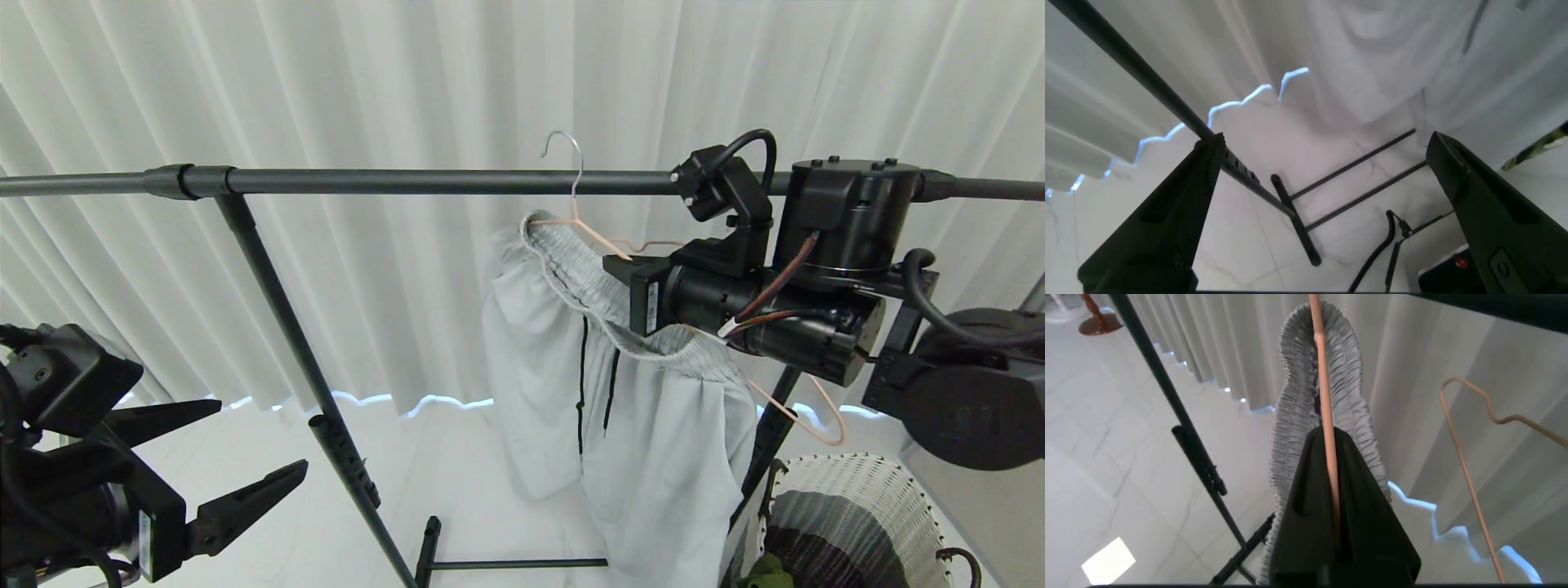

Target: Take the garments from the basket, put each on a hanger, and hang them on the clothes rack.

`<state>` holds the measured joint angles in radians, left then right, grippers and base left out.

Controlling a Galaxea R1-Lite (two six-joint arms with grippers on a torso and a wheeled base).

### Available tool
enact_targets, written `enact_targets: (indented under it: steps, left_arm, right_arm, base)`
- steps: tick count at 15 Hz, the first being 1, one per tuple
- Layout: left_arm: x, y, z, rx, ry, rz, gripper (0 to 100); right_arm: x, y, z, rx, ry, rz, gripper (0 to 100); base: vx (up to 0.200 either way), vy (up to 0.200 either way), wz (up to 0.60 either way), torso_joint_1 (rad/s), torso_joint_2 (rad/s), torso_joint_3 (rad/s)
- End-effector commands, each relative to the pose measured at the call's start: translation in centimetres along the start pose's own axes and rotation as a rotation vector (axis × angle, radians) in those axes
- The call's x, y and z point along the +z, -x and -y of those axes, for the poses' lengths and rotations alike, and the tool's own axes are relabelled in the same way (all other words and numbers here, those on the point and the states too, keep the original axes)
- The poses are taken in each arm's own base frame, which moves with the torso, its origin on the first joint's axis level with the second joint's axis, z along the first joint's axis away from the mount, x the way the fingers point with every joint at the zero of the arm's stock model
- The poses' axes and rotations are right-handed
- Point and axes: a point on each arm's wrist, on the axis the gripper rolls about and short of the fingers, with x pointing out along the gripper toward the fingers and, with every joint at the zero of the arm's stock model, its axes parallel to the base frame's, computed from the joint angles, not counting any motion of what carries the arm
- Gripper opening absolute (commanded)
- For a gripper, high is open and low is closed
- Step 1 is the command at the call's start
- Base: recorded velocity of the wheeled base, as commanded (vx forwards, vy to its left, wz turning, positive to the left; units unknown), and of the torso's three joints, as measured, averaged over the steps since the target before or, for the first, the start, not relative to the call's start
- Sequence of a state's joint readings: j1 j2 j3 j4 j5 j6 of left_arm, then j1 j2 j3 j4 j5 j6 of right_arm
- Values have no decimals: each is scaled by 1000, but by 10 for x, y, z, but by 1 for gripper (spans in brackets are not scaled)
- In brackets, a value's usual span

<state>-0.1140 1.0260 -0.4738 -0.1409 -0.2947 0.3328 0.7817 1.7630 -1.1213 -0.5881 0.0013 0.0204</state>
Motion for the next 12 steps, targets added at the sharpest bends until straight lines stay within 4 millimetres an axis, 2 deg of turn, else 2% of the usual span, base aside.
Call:
enact_targets:
  steps: [1,12]
  left_arm:
    - [-3,3,4,-11,-6,4,100]
    - [-4,4,6,-20,-23,9,100]
  right_arm:
    - [-10,-15,2,-4,0,-26,0]
    - [-15,-22,12,-46,0,-36,0]
  base:
    - [0,0,0,0,0,0]
    - [0,0,0,0,0,0]
